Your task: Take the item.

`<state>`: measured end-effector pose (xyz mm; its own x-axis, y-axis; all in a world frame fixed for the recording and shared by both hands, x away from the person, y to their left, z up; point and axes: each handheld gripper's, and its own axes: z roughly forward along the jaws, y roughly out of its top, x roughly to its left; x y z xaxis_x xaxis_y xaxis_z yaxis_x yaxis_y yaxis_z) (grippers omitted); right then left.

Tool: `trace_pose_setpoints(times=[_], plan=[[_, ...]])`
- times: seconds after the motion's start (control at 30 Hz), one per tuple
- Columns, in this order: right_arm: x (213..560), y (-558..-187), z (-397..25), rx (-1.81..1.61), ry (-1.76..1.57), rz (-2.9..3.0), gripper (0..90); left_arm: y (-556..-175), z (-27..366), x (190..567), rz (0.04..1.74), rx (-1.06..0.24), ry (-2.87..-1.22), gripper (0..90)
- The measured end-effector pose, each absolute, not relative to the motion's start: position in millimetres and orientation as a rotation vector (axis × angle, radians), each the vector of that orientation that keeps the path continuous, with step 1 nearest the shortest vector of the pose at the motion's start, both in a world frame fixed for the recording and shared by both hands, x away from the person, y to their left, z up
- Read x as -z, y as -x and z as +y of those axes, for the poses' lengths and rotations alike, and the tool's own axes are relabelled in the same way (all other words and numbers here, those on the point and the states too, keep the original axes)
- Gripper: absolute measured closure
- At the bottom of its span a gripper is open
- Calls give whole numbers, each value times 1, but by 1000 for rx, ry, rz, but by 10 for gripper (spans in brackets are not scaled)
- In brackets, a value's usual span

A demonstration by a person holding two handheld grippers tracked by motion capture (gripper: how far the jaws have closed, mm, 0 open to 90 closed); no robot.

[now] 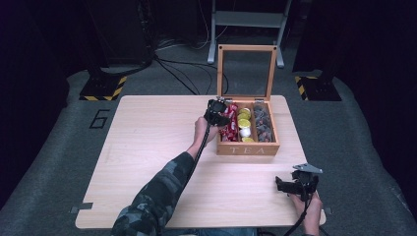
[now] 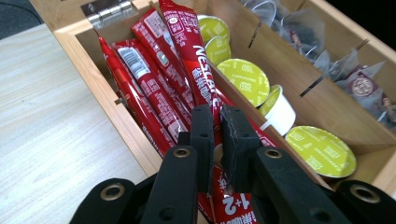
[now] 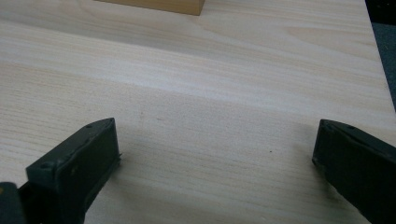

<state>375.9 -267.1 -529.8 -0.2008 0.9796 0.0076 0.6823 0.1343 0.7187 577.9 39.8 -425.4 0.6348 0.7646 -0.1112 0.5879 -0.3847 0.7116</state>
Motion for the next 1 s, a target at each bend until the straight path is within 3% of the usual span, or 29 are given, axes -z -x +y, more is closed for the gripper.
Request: trace_pose_setpoints(times=[1.0], plan=[[530, -376, -268, -828, -1586, 1951, 0, -550, 61, 390, 923, -341, -2067, 831]])
